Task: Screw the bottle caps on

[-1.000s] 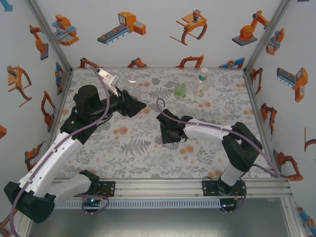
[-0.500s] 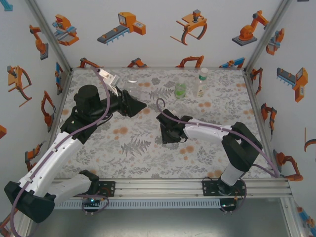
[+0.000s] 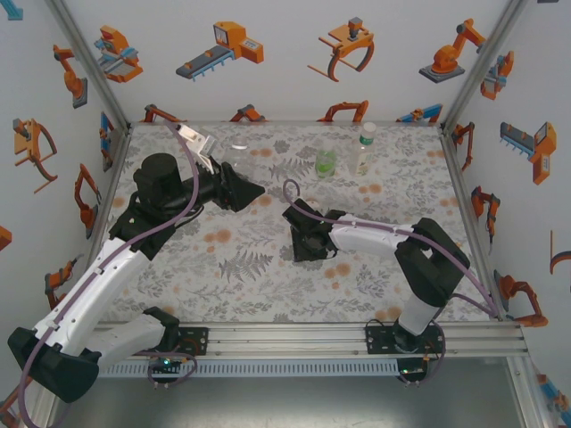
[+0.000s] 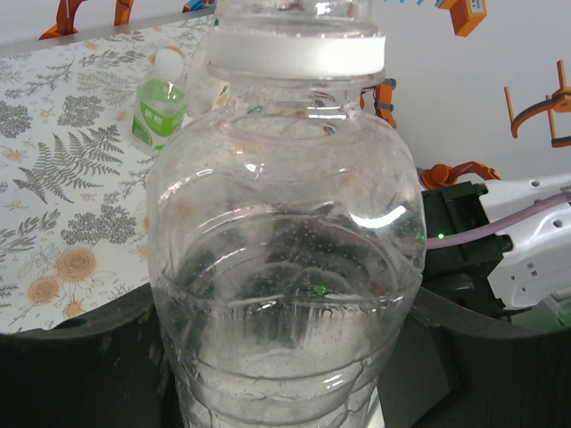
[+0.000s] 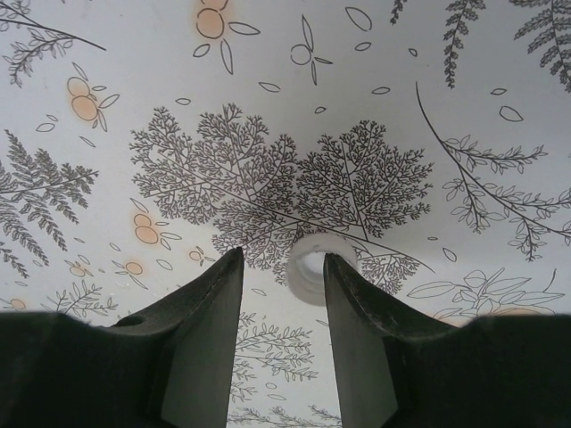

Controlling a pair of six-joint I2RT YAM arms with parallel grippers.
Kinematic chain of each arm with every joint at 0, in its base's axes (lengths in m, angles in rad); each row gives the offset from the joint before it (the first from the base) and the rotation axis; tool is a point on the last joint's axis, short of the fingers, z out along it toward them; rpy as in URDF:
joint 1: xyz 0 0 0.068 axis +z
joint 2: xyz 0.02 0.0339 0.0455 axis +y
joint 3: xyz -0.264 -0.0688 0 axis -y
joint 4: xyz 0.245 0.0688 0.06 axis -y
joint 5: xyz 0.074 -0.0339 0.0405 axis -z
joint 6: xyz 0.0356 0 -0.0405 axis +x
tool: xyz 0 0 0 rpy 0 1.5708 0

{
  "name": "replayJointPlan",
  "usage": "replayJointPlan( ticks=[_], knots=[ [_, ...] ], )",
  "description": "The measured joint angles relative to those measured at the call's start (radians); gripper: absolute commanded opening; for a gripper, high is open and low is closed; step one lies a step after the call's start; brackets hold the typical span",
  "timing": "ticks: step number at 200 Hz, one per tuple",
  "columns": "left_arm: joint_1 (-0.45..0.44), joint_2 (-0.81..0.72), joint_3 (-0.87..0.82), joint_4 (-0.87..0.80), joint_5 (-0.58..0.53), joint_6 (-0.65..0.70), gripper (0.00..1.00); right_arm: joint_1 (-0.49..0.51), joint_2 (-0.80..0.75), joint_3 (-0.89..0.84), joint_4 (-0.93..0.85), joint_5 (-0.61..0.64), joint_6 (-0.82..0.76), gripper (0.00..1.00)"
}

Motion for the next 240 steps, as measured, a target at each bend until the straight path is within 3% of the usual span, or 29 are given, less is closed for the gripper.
replayJointPlan(
  ticks=[86,240],
  knots=[
    [0.000,0.000,0.000,0.000,-0.003,0.000,0.00,-0.006,-0.048,0.003,-0.031,0.029,0.000,0.47],
    [0.000,0.000,0.000,-0.001,-0.003,-0.010,0.00,-0.023,-0.050,-0.026,-0.050,0.037,0.002,0.46]
  ],
)
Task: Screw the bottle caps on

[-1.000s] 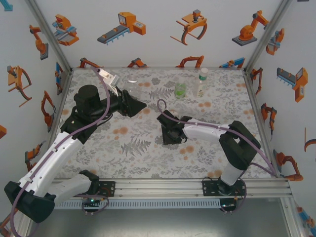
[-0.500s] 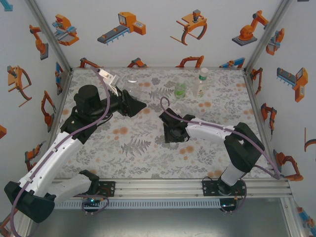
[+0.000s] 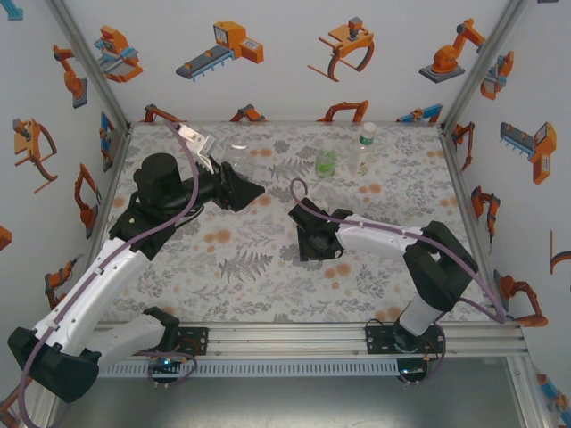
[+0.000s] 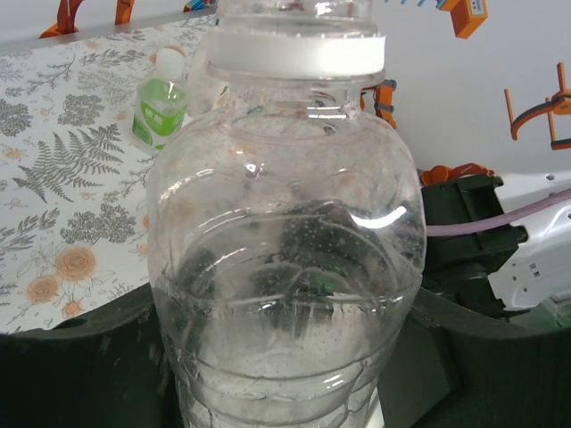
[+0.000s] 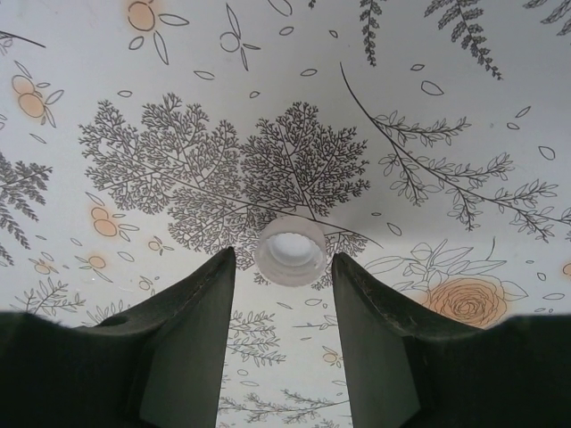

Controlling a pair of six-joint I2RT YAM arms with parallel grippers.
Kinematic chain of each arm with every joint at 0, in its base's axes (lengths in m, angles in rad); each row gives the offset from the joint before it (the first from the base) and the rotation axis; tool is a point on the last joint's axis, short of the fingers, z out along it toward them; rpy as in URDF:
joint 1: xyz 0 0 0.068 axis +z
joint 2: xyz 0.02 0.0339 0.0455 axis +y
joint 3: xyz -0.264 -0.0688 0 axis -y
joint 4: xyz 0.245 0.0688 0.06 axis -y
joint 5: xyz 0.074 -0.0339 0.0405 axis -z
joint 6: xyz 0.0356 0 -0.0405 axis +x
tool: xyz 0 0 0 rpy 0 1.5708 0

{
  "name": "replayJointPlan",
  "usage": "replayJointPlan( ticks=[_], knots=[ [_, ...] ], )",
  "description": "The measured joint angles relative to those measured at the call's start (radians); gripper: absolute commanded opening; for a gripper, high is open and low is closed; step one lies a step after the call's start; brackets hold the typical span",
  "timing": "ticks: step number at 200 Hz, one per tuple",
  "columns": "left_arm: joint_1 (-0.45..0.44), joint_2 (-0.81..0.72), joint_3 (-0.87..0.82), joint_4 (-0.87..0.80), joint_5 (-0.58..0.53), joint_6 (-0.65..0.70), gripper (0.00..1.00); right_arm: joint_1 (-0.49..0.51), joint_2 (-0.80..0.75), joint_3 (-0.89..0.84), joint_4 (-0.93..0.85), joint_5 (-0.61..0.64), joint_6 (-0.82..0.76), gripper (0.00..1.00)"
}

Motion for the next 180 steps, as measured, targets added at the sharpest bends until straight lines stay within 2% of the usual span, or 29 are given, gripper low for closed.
replayJointPlan(
  ticks=[180],
  knots=[
    [0.000,0.000,0.000,0.000,-0.008,-0.009,0.00,-0.004,-0.041,0.000,0.013,-0.003,0.006,0.42]
  ],
)
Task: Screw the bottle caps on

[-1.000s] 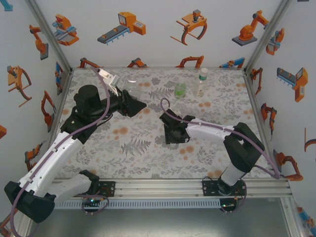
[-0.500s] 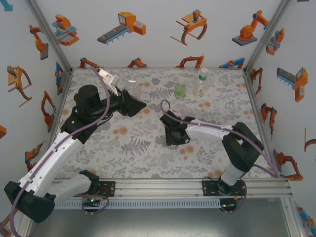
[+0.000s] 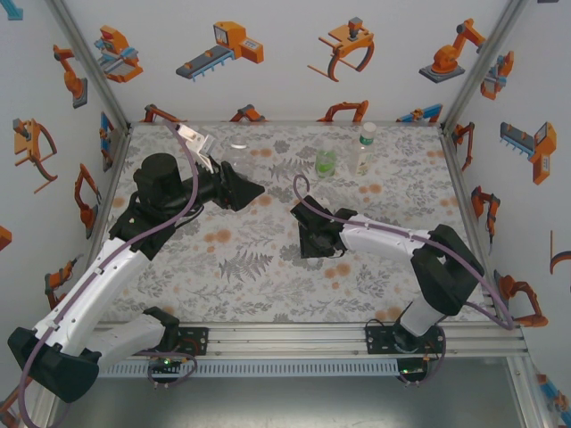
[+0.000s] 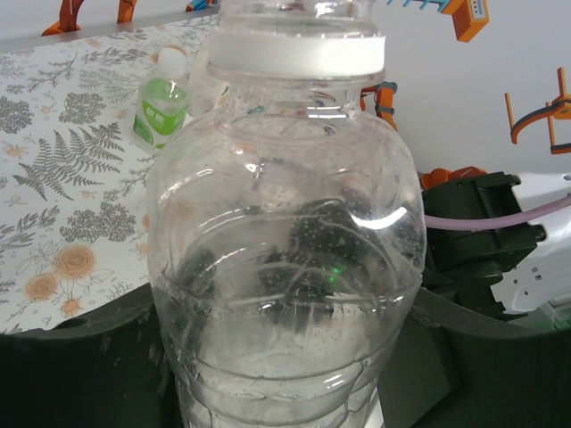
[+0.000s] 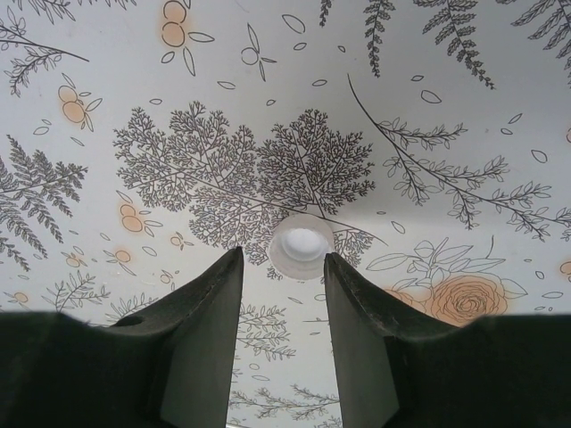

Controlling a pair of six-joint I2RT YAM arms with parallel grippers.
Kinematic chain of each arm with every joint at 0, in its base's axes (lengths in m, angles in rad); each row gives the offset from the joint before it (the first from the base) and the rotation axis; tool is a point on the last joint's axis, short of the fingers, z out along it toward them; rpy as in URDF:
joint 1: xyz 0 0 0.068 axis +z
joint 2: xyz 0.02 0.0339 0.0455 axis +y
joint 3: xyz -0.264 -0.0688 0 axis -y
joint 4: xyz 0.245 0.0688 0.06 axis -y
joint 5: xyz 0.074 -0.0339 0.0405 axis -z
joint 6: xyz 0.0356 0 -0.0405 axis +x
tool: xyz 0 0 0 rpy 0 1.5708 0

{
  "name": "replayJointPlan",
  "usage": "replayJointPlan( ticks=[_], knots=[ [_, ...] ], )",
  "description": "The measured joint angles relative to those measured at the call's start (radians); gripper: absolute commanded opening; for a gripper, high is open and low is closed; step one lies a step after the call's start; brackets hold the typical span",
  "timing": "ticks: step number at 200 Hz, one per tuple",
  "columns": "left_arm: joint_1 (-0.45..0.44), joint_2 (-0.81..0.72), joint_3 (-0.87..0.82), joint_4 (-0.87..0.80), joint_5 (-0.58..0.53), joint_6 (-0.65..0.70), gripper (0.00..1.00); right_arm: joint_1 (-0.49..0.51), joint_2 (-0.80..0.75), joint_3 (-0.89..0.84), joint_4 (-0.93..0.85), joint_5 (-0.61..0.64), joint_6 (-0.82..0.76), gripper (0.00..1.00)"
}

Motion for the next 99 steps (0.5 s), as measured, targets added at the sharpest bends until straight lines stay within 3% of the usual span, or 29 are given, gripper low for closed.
replayJointPlan(
  ticks=[99],
  knots=[
    [0.001,0.000,0.000,0.000,-0.008,0.000,0.00,-0.001,0.034,-0.010,0.007,-0.005,0.000,0.42]
  ],
)
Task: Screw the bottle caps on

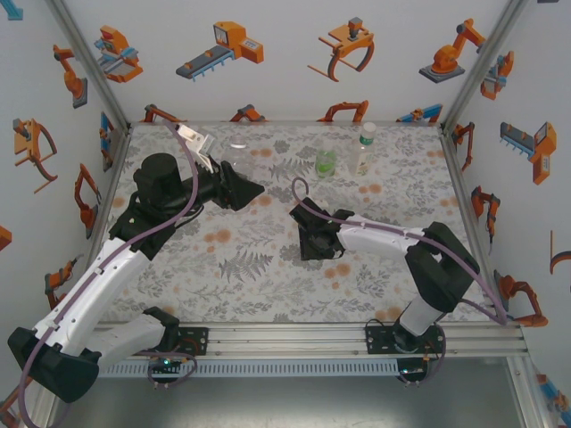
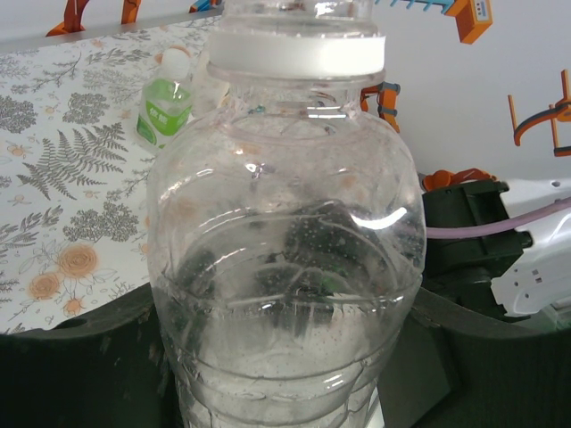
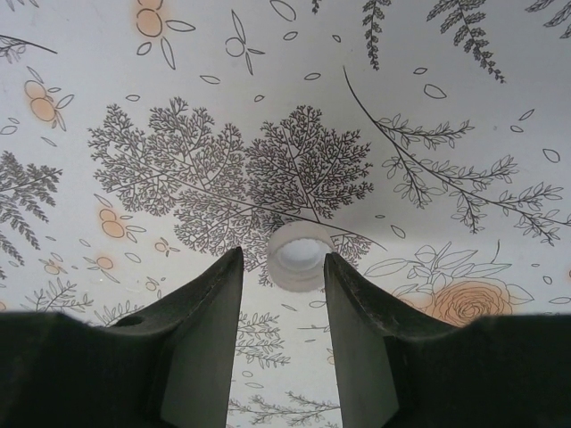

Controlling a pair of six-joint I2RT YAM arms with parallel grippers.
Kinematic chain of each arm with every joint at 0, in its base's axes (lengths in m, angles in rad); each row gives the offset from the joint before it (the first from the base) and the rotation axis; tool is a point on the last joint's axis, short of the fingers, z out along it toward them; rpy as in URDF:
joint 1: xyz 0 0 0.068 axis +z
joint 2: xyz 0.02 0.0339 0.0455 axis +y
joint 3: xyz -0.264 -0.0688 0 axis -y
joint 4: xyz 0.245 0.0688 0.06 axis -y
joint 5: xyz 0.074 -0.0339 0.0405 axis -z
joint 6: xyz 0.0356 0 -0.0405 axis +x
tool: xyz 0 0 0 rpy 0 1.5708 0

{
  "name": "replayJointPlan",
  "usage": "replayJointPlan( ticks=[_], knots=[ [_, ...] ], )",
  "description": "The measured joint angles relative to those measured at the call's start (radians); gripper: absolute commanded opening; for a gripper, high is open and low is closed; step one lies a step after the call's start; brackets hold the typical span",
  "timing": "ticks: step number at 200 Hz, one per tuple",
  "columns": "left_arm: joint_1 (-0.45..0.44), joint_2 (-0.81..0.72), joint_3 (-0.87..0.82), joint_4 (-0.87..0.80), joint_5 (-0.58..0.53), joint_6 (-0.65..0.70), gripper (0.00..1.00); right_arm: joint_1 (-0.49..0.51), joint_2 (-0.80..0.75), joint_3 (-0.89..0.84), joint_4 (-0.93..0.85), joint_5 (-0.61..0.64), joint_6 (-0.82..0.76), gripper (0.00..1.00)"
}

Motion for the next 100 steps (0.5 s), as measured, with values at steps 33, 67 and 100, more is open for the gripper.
replayJointPlan(
  ticks=[33,67,100],
  knots=[
    [0.000,0.002,0.000,0.000,-0.001,-0.001,0.00,0.000,0.017,-0.004,0.008,-0.002,0.000,0.42],
    [0.000,0.002,0.000,0.000,-0.004,-0.003,0.00,-0.006,0.021,-0.014,0.011,-0.006,0.011,0.41],
    [0.000,0.002,0.000,0.000,-0.006,-0.003,0.00,-0.010,0.019,-0.014,0.013,-0.006,0.011,0.43]
  ],
)
